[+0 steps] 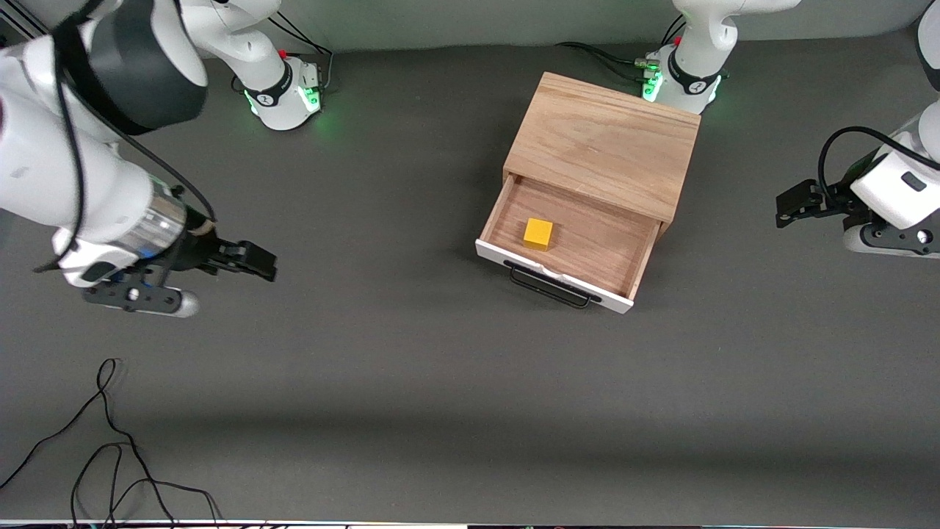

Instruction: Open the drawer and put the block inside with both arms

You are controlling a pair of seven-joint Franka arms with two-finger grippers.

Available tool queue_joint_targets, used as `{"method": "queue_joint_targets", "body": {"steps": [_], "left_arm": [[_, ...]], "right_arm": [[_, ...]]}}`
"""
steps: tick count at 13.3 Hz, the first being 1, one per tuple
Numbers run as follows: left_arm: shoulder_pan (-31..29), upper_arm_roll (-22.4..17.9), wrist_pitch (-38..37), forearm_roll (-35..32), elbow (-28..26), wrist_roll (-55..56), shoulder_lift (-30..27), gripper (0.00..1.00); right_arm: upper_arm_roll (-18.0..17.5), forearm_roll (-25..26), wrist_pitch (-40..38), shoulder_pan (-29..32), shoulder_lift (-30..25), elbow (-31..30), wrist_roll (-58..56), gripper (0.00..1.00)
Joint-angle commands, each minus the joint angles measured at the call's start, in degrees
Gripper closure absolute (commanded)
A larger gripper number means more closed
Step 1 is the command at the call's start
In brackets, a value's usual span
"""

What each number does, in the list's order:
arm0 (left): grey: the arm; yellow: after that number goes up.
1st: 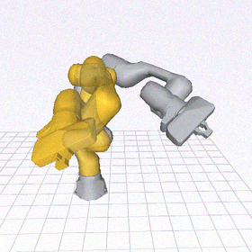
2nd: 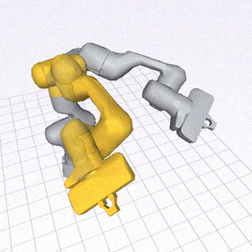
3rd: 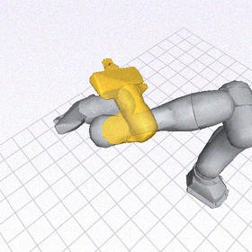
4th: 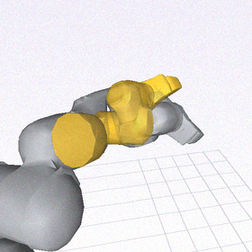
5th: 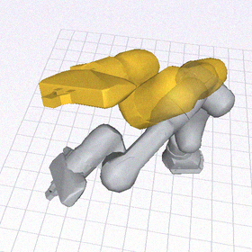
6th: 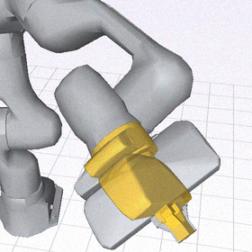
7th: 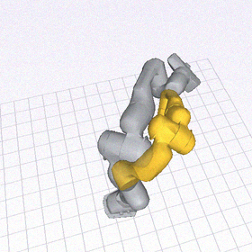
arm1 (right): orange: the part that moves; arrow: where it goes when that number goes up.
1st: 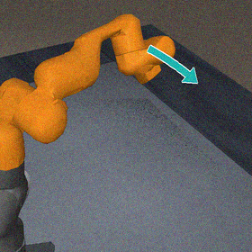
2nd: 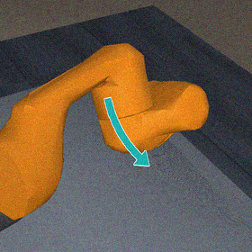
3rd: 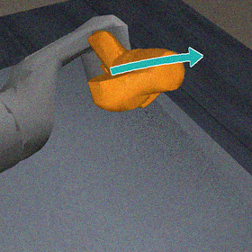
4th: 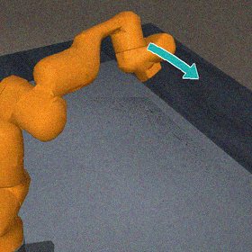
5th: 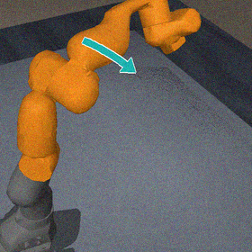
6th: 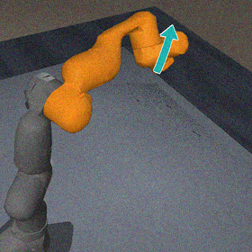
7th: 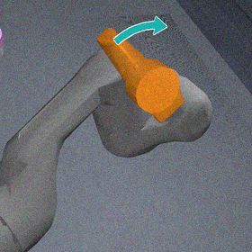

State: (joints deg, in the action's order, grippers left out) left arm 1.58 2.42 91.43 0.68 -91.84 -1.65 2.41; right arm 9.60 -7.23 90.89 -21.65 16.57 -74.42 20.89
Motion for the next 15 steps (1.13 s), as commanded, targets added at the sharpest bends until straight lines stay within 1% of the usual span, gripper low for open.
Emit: {"method": "queue_joint_targets", "body": {"steps": [1, 2, 3, 4, 5, 6, 7, 10, 12, 15], "left_arm": [[-0.1, 0.1, 0.2, -0.6, -0.8, -1.0, -0.7, 0.0], [-0.1, 0.1, 0.2, -0.6, -0.8, -1.0, -0.7, 0.0], [0.0, 0.1, 0.2, -0.6, -0.8, -1.0, -0.7, 0.0], [-0.1, 0.1, 0.2, -0.6, -0.8, -1.0, -0.7, 0.0], [-0.1, 0.1, 0.2, -0.6, -0.8, -1.0, -0.7, 0.0], [0.0, 0.1, 0.2, -0.6, -0.8, -1.0, -0.7, 0.0], [-0.1, 0.1, 0.2, -0.6, -0.8, -1.0, -0.7, 0.0], [0.0, 0.1, 0.2, -0.6, -0.8, -1.0, -0.7, 0.0], [-0.1, 0.1, 0.2, -0.6, -0.8, -1.0, -0.7, 0.0], [-0.1, 0.1, 0.2, -0.6, -0.8, -1.0, -0.7, 0.0]], "right_arm": [[5.4, -0.1, 0.7, -0.8, -3.0, -5.2, -8.0, 0.0], [7.3, -0.1, 0.7, -0.8, -3.0, -5.9, -11.3, 0.0], [9.6, -0.1, 1.7, -0.9, -3.6, -8.5, -14.1, 0.0], [10.8, -0.1, 4.9, -1.0, -5.8, -13.0, -16.1, 0.0], [11.0, 0.1, 8.0, -1.0, -8.6, -17.9, -16.9, 0.0], [11.0, 0.6, 9.5, -1.1, -11.4, -21.6, -16.9, 0.0], [11.0, 1.6, 9.7, -1.1, -13.0, -23.1, -16.9, 0.0], [11.0, 3.5, 9.4, -1.0, -14.2, -23.0, -17.2, 0.0], [11.0, 5.0, 9.4, -0.8, -13.9, -22.4, -20.0, 0.0], [11.1, 5.0, 9.0, -0.8, -13.6, -22.3, -21.1, 0.0]]}}
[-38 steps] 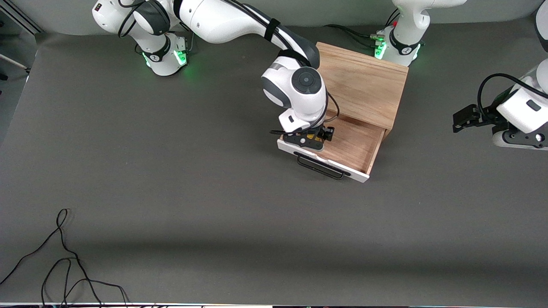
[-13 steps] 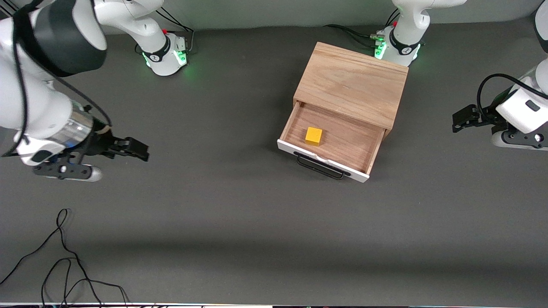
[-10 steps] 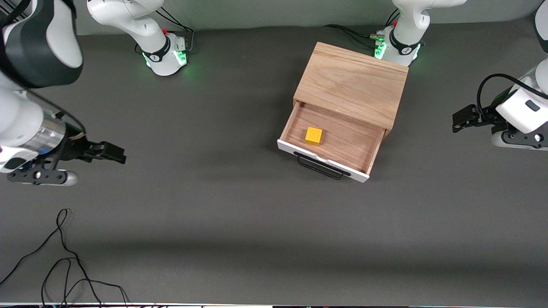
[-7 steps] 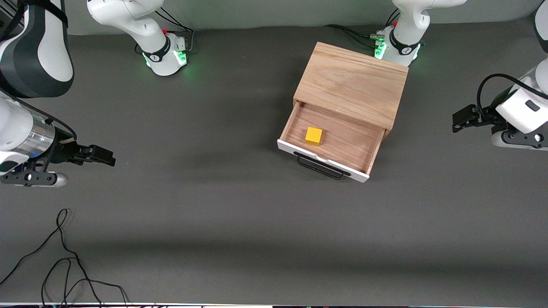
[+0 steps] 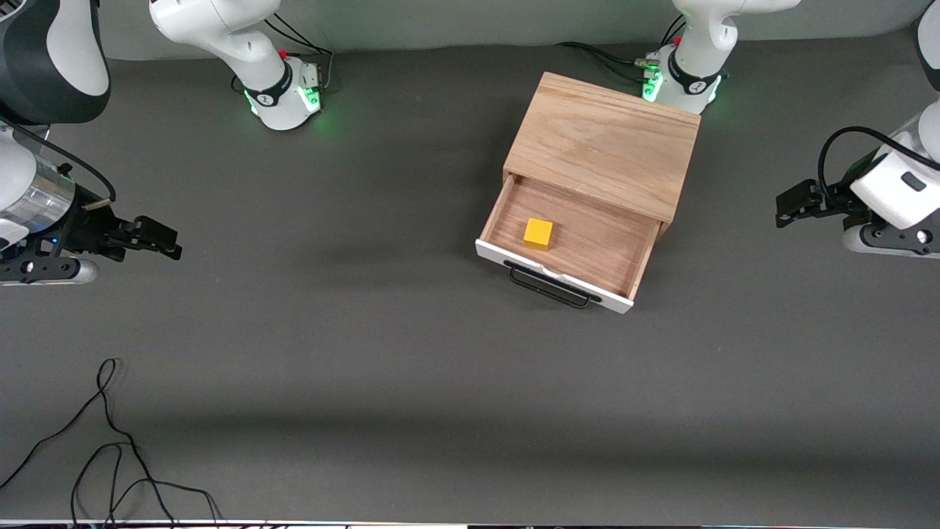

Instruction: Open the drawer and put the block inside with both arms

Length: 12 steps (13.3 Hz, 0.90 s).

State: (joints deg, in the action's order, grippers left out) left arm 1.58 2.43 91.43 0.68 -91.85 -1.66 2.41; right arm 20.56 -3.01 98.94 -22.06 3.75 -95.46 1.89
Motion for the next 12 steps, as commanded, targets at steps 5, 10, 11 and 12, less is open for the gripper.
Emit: {"method": "queue_joint_targets", "body": {"steps": [5, 10, 11, 12], "left_arm": [[-0.1, 0.1, 0.3, -0.8, -0.8, -1.0, -0.7, 0.0], [-0.1, 0.1, 0.3, -0.8, -0.8, -1.0, -0.7, 0.0], [-0.1, 0.1, 0.2, -0.8, -0.8, -1.0, -0.7, 0.0], [-0.2, 0.1, 0.2, -0.8, -0.8, -1.0, -0.7, 0.0]], "right_arm": [[0.0, 0.2, 1.2, 1.1, 0.1, -0.4, -2.4, 0.0], [-2.2, 0.5, 0.7, 4.7, 1.4, 0.4, -3.4, 0.0], [-5.5, 0.5, 0.7, 8.4, 1.4, 0.5, -4.9, 0.0], [-9.7, 0.5, 0.6, 12.4, 1.3, 0.6, -5.0, 0.0]]}}
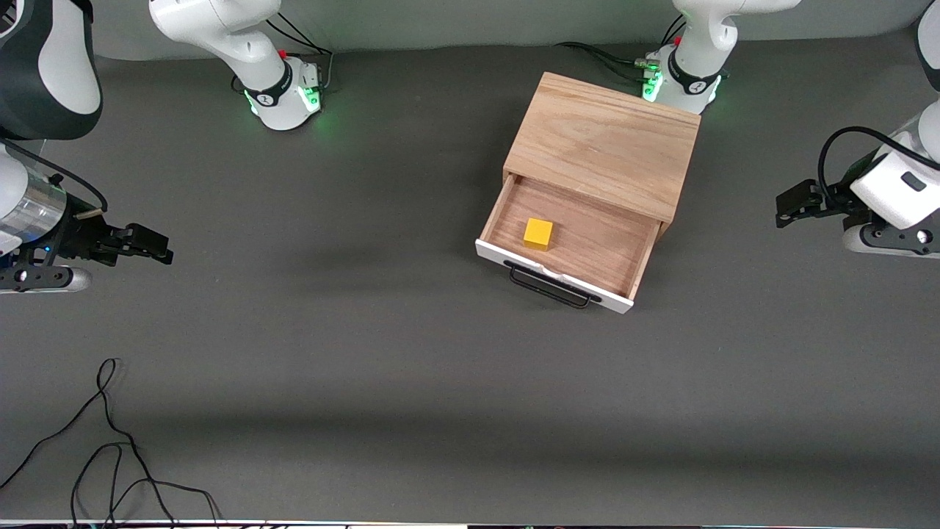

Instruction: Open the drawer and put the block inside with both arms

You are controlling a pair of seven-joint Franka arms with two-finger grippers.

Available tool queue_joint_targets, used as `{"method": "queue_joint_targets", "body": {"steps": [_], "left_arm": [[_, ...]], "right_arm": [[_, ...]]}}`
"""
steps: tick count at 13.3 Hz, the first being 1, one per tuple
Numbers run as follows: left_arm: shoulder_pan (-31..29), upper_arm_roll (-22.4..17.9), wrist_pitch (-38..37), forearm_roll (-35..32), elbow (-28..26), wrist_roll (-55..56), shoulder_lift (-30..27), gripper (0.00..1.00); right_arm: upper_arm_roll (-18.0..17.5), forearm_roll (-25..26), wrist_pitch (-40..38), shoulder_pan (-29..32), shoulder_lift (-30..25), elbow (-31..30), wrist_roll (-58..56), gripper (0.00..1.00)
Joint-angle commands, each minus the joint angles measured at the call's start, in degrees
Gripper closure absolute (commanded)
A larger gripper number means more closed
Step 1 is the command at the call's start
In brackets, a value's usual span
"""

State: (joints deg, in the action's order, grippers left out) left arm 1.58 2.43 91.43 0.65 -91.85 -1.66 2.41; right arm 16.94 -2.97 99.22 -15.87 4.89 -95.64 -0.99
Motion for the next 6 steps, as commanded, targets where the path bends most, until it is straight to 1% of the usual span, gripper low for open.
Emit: {"method": "queue_joint_targets", "body": {"steps": [1, 6], "left_arm": [[-0.2, 0.1, 0.2, -0.7, -0.8, -1.0, -0.8, 0.0], [-0.3, 0.1, 0.1, -0.7, -0.8, -1.0, -0.8, 0.0]], "right_arm": [[-7.9, 0.5, 0.4, 7.7, 0.1, 1.2, -2.0, 0.0], [-9.1, 0.8, -0.8, 9.2, 0.2, 1.4, -2.0, 0.0]]}}
